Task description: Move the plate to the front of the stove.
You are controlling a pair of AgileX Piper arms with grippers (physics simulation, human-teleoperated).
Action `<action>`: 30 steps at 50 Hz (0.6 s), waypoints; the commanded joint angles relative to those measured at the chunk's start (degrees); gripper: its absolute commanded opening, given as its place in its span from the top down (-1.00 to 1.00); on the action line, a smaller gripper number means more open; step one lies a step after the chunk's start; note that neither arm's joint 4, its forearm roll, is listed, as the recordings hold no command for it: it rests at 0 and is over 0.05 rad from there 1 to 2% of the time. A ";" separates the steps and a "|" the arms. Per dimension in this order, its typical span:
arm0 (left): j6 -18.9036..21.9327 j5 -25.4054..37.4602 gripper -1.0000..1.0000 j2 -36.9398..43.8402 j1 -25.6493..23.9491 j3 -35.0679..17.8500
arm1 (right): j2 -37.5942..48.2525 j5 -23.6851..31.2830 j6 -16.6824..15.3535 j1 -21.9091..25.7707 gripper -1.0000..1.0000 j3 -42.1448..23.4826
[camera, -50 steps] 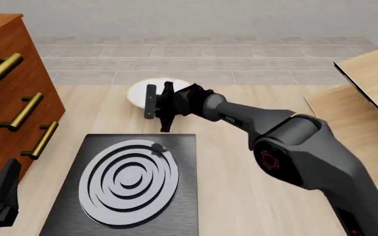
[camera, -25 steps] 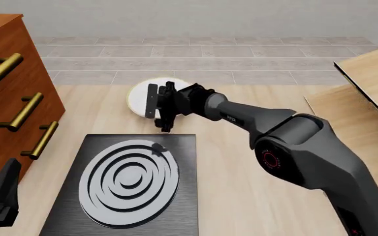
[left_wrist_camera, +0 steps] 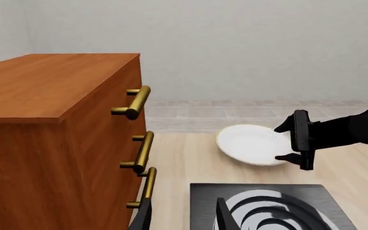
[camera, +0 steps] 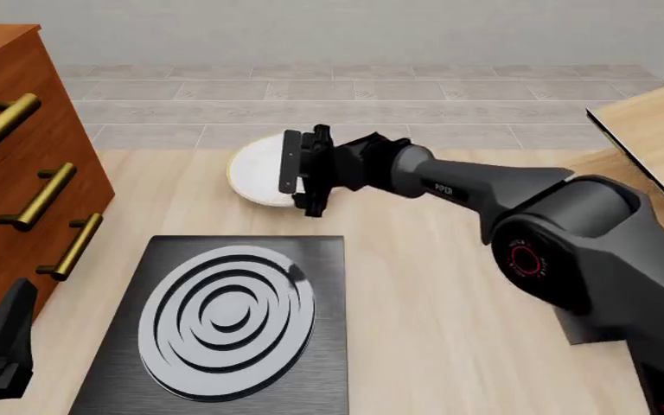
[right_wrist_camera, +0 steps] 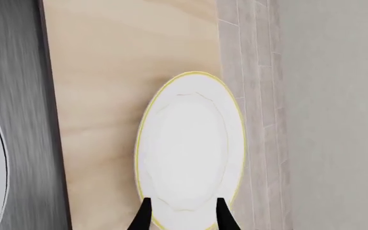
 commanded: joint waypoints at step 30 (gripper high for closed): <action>-0.25 -0.26 -1.00 0.53 0.03 -0.03 | -15.10 -17.33 -2.07 -4.38 -1.00 24.66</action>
